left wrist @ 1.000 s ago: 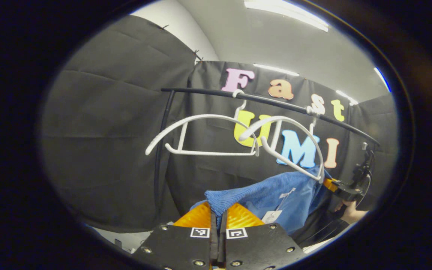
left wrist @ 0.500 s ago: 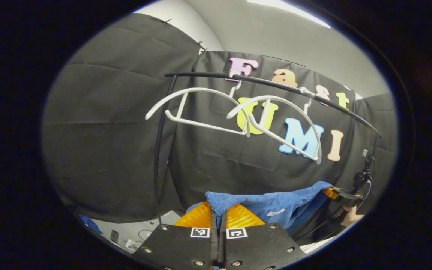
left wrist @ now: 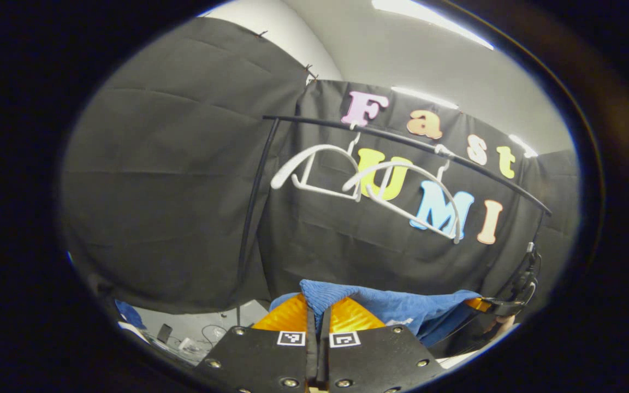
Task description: Grasp the clothes on the hanger with both hands and then place them into the laundry hamper below.
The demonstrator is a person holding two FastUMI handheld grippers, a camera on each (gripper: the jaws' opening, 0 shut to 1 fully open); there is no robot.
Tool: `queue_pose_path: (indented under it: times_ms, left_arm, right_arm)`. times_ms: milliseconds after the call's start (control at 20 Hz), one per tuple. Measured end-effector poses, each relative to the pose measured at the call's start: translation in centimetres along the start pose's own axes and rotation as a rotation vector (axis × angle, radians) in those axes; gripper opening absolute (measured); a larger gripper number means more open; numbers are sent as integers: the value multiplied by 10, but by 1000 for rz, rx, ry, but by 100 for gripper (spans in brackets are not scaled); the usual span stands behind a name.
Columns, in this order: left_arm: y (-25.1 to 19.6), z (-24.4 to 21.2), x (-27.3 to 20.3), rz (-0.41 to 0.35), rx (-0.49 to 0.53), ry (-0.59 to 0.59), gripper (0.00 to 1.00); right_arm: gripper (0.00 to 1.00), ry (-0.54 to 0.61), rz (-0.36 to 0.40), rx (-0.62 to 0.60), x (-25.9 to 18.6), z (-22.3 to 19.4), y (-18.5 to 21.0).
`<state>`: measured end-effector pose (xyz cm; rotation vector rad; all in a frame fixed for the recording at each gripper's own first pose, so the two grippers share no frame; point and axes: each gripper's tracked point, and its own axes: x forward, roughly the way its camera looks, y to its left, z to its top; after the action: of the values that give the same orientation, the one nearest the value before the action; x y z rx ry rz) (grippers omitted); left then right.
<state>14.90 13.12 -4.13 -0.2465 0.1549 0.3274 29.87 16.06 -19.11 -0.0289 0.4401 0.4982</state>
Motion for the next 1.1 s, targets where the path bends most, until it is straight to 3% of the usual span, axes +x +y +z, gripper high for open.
queue_pose_path:
  times_ms: [250,300,500,550,700,750,900,1050,1100]
  left_arm:
    - [-9,28,-10,-93,82,-32,5]
    - [-10,26,-10,-119,96,-30,0]
    - [-14,-4,-8,-206,185,63,5]
    - [-14,-11,-8,-223,212,74,1]
    - [-29,-33,-13,-333,192,113,1]
    - [-35,-38,-16,-360,182,125,5]
    - [-54,-58,-27,-464,155,162,1]
    - [-66,-79,-50,-539,151,201,5]
    - [-66,-85,-61,-553,157,203,1]
  right_arm:
    - [0,-33,-19,3,-41,10,32]
    - [0,-44,-21,9,-53,11,41]
    - [0,-47,-56,-31,-103,6,70]
    - [0,-42,-73,-41,-114,3,73]
    - [0,-19,-108,-47,-148,-8,87]
    - [0,-18,-122,-57,-159,-11,93]
    - [0,-10,-163,-70,-187,-29,109]
    - [0,24,-160,-51,-205,-59,136]
    - [0,31,-154,-48,-210,-64,143]
